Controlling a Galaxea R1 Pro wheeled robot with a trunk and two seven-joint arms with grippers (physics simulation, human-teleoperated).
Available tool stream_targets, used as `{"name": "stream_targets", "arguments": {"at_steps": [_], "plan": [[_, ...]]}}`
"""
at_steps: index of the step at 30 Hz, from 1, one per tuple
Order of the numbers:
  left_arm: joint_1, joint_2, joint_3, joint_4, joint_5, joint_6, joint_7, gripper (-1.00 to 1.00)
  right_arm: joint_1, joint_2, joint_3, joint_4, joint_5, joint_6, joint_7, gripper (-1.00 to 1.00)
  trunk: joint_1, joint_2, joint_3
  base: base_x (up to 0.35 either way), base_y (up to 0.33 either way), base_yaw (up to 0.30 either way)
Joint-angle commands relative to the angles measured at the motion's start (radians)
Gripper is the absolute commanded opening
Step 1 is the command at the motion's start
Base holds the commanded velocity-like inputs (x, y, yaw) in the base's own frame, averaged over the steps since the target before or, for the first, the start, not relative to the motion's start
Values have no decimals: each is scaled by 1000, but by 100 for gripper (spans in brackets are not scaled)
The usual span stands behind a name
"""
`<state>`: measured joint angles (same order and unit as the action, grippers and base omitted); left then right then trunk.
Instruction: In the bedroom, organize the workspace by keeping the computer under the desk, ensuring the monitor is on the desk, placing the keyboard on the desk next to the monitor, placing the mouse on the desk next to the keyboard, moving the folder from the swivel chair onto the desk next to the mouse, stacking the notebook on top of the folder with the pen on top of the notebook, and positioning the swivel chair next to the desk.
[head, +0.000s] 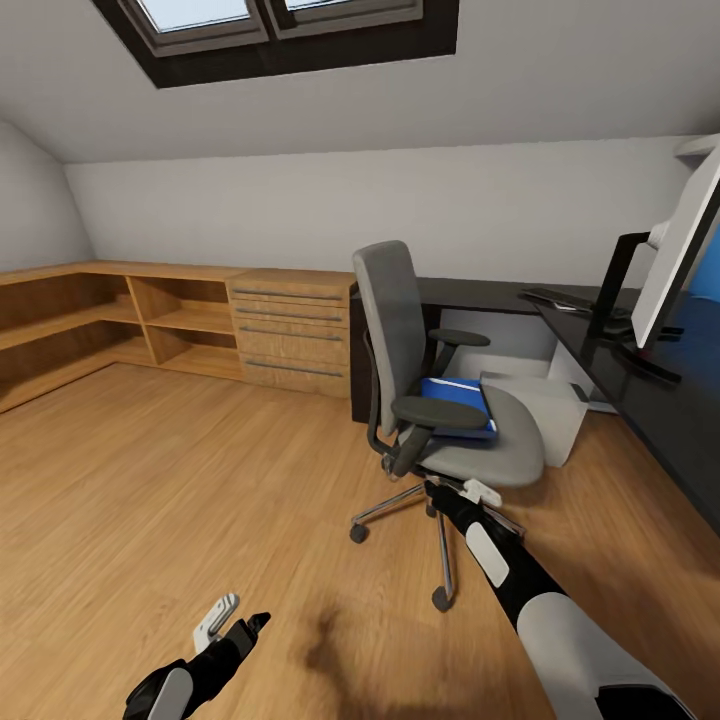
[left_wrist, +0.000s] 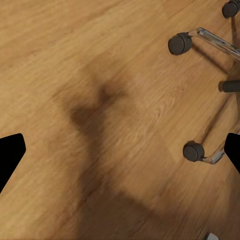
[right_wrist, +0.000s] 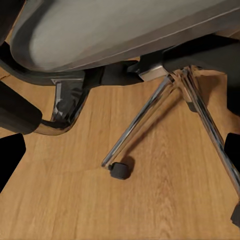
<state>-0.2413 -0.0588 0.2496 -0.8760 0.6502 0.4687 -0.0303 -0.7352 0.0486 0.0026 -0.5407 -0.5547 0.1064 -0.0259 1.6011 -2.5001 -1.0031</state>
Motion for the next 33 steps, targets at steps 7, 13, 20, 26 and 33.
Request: {"name": "stream_targets", "arguments": {"at_steps": [7,13,20,26,33], "plan": [[7,15,22,-8,10,7,14,100,7,17,18,15,10,-13,14,100,0,0,-1,0,0,0],[12,49,56,-11,17,7,37,100,42,40,52,40,42,-46,48,100,0,0,-1,-80,0,0],[13,60,69,-12,18,9,38,100,80,42,92,37,136,-54,79,100,0,0,-1,-251,0,-1],[13,57,63,-12,18,8,37,100,83,39,-12,35,80,-53,77,100,0,0,4,-60,0,-124],[13,50,60,-16,18,9,34,100,83,10,-214,35,20,-36,47,100,0,0,12,-9,0,-205]]}}
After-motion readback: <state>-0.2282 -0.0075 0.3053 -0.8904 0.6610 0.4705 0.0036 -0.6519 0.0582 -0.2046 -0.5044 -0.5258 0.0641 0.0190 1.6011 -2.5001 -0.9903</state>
